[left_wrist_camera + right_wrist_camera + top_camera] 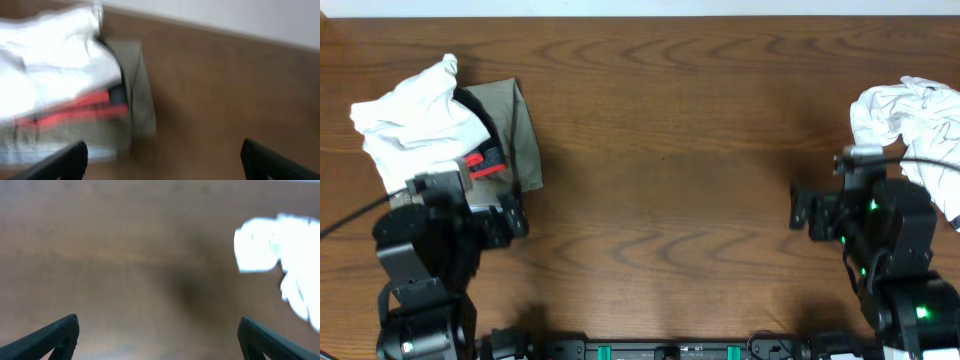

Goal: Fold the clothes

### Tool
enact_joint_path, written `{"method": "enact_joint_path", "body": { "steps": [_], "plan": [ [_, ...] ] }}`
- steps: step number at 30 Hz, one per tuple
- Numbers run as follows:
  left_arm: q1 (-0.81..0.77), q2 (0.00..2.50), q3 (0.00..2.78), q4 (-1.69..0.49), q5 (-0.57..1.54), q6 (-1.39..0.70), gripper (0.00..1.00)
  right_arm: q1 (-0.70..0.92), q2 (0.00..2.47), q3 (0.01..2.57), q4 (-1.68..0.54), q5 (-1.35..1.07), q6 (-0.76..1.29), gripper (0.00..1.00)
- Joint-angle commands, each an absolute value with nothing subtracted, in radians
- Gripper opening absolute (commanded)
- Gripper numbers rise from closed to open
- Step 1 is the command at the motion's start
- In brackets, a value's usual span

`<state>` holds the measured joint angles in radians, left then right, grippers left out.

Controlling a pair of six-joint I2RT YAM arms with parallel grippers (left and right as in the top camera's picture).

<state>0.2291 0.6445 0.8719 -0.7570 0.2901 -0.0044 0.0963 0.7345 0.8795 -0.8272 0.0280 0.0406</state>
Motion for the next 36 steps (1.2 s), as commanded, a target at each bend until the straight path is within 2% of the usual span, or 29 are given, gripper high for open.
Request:
{"method": "enact_joint_path", "body": {
  "steps": [1,6,11,29,36],
  "plan": [
    [0.231,0.627,0.872,-0.836,0.303,-0.013,0.98,0.102,0.717,0.867,-0.904,0.045,0.029,0.99],
    [0.231,0.630,0.872,-0.969,0.303,-0.013,0.98,0.102,0.724,0.867,-1.058,0.045,0.029,0.99],
    [0.231,0.632,0.872,-0.995,0.303,-0.013,0.98,0.102,0.724,0.867,-1.134,0.045,0.029,0.99],
    [0.231,0.632,0.872,-0.994,0.303,-0.013,0.98,0.101,0.702,0.867,-1.145,0.045,0.029,0.99],
    [0.231,0.632,0.872,-0.994,0.303,-0.013,0.98,0.098,0.487,0.867,-1.145,0.045,0.029,0.99]
  ]
}}
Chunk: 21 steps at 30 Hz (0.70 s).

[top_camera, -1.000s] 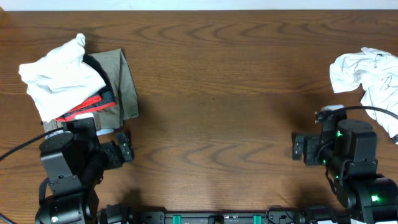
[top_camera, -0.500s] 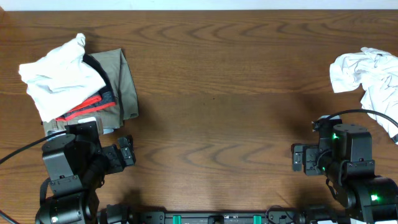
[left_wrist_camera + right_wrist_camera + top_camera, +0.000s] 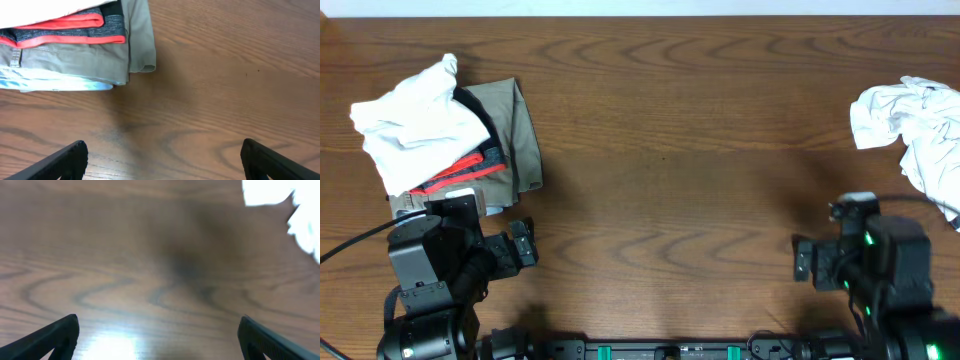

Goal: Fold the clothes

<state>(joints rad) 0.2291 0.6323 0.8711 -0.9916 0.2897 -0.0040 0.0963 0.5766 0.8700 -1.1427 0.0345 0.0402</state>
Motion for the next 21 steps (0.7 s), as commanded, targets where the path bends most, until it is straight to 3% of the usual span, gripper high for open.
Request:
{"method": "enact_joint_path", "body": {
  "steps": [1,10,21],
  "plan": [
    [0.231,0.632,0.872,-0.994,0.303,-0.013,0.98,0.098,0.441,0.867,-1.146,0.045,0.029,0.99],
    [0.231,0.632,0.872,-0.994,0.303,-0.013,0.98,0.098,0.126,0.867,-1.149,0.045,0.029,0.99],
    [0.231,0.632,0.872,-0.995,0.303,-0.013,0.98,0.098,0.018,0.867,-1.184,0.045,0.029,0.99]
  ]
}}
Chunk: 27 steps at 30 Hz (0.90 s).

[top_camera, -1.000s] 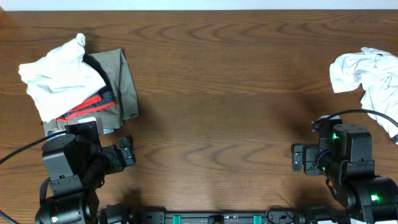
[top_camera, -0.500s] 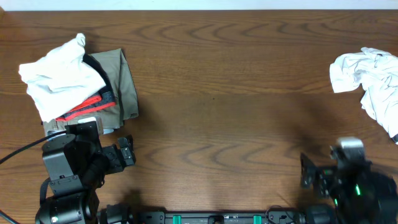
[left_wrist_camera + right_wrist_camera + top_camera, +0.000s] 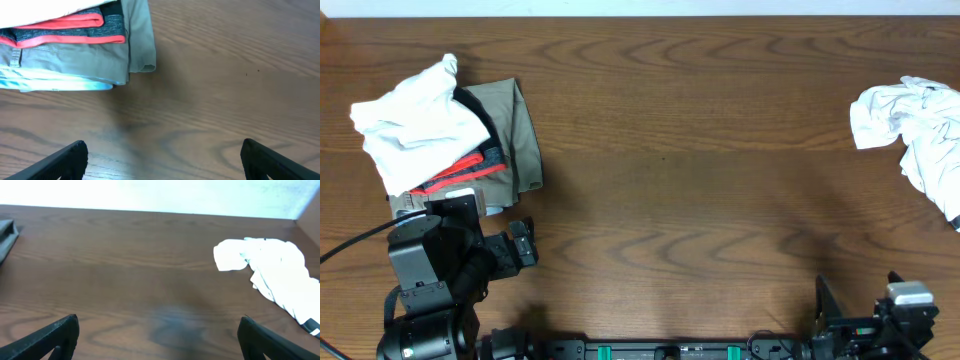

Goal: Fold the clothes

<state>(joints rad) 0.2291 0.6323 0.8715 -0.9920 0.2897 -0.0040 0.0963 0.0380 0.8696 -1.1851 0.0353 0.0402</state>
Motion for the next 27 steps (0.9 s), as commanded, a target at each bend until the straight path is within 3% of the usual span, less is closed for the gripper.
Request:
{"method": "enact_joint_path", "body": {
  "steps": [1,9,17,27],
  "plan": [
    [0.231,0.632,0.872,-0.994,0.303,-0.013,0.98,0.099,0.014,0.867,-1.184,0.045,0.029,0.99],
    [0.231,0.632,0.872,-0.994,0.303,-0.013,0.98,0.098,0.006,0.854,-1.129,0.051,0.028,0.99],
    [0.231,0.632,0.872,-0.995,0.303,-0.013,0.98,0.099,0.006,0.560,-0.681,0.124,-0.172,0.99],
    [0.231,0.632,0.872,-0.994,0.303,-0.013,0.98,0.098,0.006,0.090,0.027,0.101,-0.211,0.99]
  ]
}}
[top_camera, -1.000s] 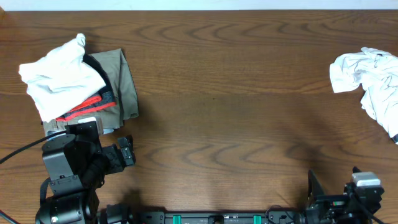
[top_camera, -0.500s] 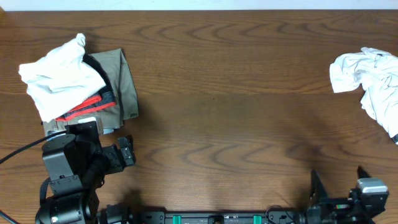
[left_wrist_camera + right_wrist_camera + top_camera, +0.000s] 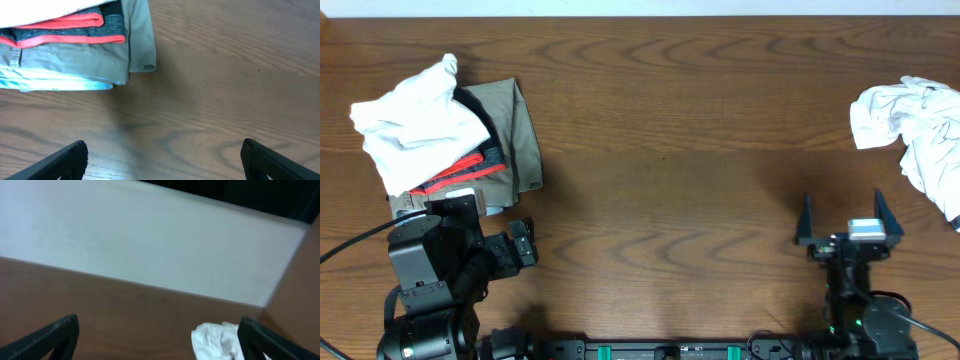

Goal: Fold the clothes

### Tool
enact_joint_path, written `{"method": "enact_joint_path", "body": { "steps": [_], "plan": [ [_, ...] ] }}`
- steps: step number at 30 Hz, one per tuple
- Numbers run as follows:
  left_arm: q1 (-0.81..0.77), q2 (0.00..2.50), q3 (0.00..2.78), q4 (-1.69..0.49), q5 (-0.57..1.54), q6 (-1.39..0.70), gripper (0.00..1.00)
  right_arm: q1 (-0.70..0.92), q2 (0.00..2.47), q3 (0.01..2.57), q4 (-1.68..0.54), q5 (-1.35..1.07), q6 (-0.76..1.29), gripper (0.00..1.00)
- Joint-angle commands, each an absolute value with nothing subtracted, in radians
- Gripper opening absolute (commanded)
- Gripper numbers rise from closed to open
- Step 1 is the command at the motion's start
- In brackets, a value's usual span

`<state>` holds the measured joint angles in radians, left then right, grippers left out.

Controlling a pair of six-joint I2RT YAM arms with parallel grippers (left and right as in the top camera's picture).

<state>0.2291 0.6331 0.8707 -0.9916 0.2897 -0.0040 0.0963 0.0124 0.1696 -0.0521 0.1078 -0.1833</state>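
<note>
A stack of folded clothes [image 3: 470, 165] lies at the far left, with a white garment [image 3: 415, 125] on top and an olive one [image 3: 528, 130] at its right side. The left wrist view shows the stack's [image 3: 75, 55] red, grey, olive and pale blue layers. A crumpled white garment [image 3: 915, 125] lies at the right edge, and its tip [image 3: 220, 341] shows in the right wrist view. My left gripper [image 3: 523, 243] [image 3: 162, 162] is open over bare wood in front of the stack. My right gripper [image 3: 842, 212] [image 3: 160, 340] is open and empty, near the front edge.
The wooden table [image 3: 660, 150] spans the view, and a pale wall [image 3: 150, 245] rises behind its far edge. Both arm bases and a black rail [image 3: 660, 350] sit along the front edge.
My right gripper was low at the table's front edge and now stands higher, its fingers pointing toward the far edge, the wrist camera tilted up to the wall. The left arm has not moved.
First both open grippers were out over the table, the left by the folded stack and the right near the crumpled white garment. Then both were back nearer the front edge. The right then sat at the front edge and is now tilted up; the clothes never moved.
</note>
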Motion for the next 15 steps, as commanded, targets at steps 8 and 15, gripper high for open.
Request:
{"method": "enact_joint_path", "body": {
  "steps": [8,15],
  "plan": [
    [0.231,0.632,0.872,-0.994,0.303,-0.013,0.98,0.097,0.005,0.006,0.058,0.097,-0.275,0.99],
    [0.231,0.632,0.872,-0.994,0.303,-0.013,0.98,0.097,0.010,0.006,-0.074,-0.008,-0.248,0.99]
  ]
}}
